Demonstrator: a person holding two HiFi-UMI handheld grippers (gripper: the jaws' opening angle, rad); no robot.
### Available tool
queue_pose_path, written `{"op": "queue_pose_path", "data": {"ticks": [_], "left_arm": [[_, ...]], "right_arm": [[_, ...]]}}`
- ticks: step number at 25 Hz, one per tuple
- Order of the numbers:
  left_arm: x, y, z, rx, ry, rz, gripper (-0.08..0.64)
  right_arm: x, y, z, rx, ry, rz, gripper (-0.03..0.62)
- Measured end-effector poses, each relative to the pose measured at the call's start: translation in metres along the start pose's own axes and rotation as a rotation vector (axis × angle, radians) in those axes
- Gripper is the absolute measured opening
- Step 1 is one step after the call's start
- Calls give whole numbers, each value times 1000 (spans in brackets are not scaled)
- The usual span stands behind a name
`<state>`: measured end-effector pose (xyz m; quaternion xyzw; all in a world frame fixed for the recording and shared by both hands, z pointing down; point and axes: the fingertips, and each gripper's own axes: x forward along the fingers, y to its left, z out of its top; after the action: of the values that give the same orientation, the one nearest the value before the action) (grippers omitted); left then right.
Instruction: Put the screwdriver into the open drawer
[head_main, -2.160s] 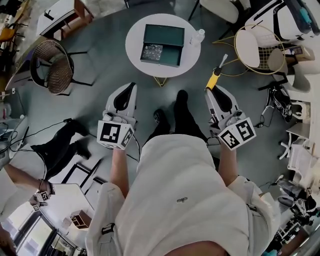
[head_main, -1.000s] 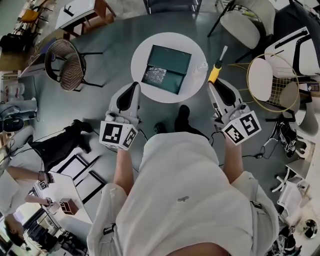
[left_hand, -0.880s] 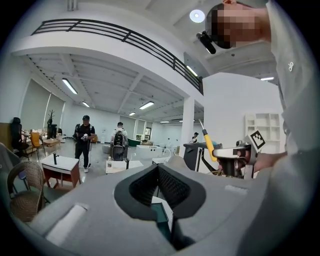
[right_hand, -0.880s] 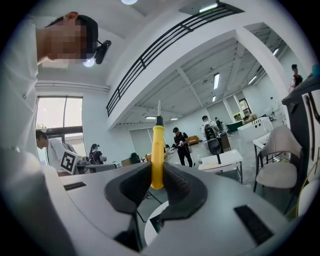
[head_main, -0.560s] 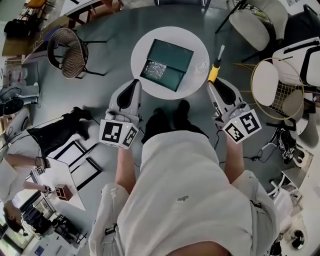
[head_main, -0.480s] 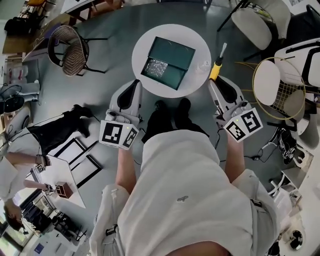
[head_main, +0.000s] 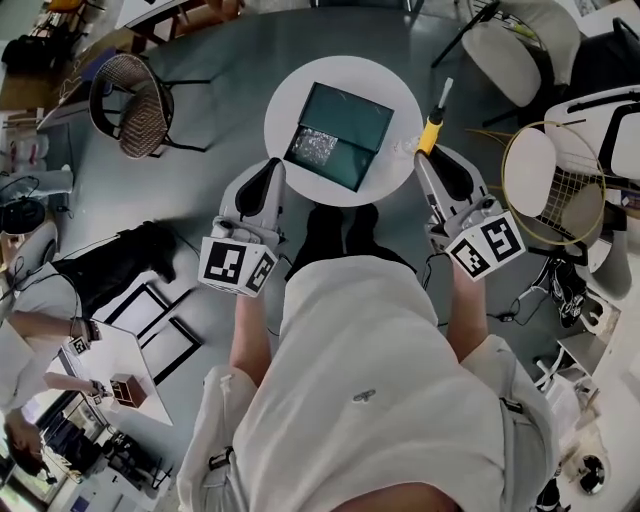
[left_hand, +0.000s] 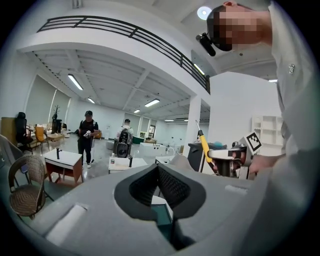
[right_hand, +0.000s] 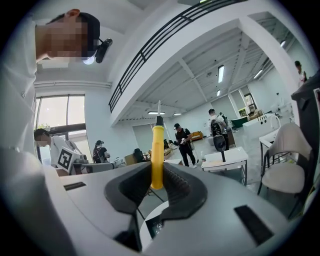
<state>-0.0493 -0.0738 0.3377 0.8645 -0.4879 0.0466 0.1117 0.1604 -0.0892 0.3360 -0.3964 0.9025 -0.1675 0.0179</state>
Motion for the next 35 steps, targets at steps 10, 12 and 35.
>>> {"op": "queue_pose_path", "data": {"ticks": [10, 12, 35], "left_arm": [[37, 55, 19, 3, -30, -72, 9], [41, 67, 15, -7, -24, -81, 9], [75, 103, -48, -17, 130, -292, 9]], "right_arm": [[57, 2, 21, -57, 13, -49, 77], [68, 4, 19, -65, 27, -57, 77], [133, 15, -87, -36, 292, -139, 75]]}}
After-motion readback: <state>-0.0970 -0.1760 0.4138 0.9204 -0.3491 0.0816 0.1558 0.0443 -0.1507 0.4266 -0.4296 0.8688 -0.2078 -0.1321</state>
